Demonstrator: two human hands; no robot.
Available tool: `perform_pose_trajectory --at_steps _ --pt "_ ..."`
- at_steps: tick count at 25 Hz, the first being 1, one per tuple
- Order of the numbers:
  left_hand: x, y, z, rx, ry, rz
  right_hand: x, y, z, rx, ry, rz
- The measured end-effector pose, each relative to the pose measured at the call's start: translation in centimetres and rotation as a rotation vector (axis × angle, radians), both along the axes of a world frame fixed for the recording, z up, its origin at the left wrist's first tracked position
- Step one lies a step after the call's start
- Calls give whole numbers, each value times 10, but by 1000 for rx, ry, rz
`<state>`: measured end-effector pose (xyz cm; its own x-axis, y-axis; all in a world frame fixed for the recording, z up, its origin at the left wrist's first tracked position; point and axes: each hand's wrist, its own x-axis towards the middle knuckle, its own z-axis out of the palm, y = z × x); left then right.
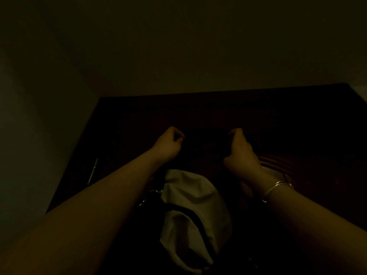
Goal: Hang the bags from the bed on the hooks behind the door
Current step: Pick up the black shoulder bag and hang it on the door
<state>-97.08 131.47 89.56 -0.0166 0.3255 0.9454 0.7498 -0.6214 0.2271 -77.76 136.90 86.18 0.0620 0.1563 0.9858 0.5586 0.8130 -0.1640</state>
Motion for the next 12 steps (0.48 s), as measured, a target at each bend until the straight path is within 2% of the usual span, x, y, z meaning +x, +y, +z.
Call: perform_pose_trajectory --at_steps 3,5,10,12 --pt "19 22 -8 -82 52 90 3 13 10 -197 72 100" --pt "30 31 -18 -111 78 119 6 20 0 -288 47 138" --pt "42 21 -49 -136 139 172 18 15 -47 -253 -188 26" --pt "50 15 -74 -155 185 328 28 2 -66 -244 -223 60"
